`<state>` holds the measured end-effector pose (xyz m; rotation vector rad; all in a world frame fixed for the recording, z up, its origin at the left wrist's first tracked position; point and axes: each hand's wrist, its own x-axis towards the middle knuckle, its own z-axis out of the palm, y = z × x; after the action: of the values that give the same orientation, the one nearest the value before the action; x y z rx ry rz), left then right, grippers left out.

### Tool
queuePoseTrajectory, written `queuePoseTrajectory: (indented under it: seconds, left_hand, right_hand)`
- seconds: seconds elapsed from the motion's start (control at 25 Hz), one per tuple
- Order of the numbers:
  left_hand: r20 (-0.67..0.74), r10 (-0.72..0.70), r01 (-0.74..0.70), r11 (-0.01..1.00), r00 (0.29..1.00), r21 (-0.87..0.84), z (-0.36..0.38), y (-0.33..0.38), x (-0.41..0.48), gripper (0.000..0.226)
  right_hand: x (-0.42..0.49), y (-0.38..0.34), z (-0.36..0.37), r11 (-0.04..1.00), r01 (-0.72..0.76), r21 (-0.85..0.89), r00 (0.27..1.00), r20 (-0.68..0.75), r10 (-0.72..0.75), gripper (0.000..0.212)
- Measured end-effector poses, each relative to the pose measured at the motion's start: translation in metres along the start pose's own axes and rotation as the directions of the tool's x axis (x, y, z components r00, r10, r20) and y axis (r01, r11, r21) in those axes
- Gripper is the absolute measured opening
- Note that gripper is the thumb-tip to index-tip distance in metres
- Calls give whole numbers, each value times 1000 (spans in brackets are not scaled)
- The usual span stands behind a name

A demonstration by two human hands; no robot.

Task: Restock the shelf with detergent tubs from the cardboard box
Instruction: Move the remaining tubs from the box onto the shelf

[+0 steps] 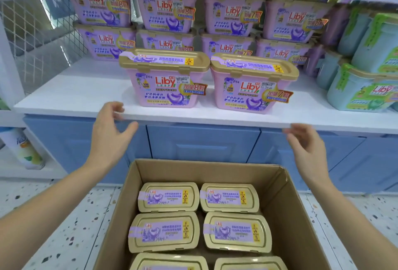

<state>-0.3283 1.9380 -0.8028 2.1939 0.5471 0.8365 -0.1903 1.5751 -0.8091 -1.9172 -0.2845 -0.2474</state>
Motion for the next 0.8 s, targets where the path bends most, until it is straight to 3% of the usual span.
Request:
queuePoseTrajectory:
  seconds: [0.04,0.12,0.2,0.28,0.36,0.44,0.56,0.68,0.8]
  left_hand:
    - [60,5,-4,1000,998,-24,1,-7,-23,28]
    - [294,-53,57,998,954,-5,10,-24,-72,27]
    - [524,-187,187,981,831,55,27,-44,-114,21]
    - [613,-397,394,907,683,149,45,-65,-145,20]
    - [583,-564,541,807,585,238,56,-83,-164,31]
    - [527,-661,630,727,534,273,61,-96,-176,29]
    - [442,-775,765,591,452,254,71,-115,-185,57]
    - [361,-818,808,544,448,229,83,-121,-188,55]
    - [293,-852,823,508,435,254,90,-130,-189,45]
  right_hand:
    - [-21,11,-1,999,-22,-45,997,70,26,17]
    - [-53,41,0,972,-150,-180,952,241,191,15]
    - [-72,76,4,901,-261,-346,856,349,381,31]
    - [-88,102,8,822,-354,-446,757,379,532,47]
    - [-102,120,13,767,-390,-510,700,376,606,55]
    - [-114,135,17,716,-371,-592,680,352,643,59]
    - [-125,148,19,665,-359,-655,675,310,669,62]
    - [-129,157,21,612,-507,-607,602,259,755,64]
    - [-132,167,22,553,-692,-465,484,269,832,53]
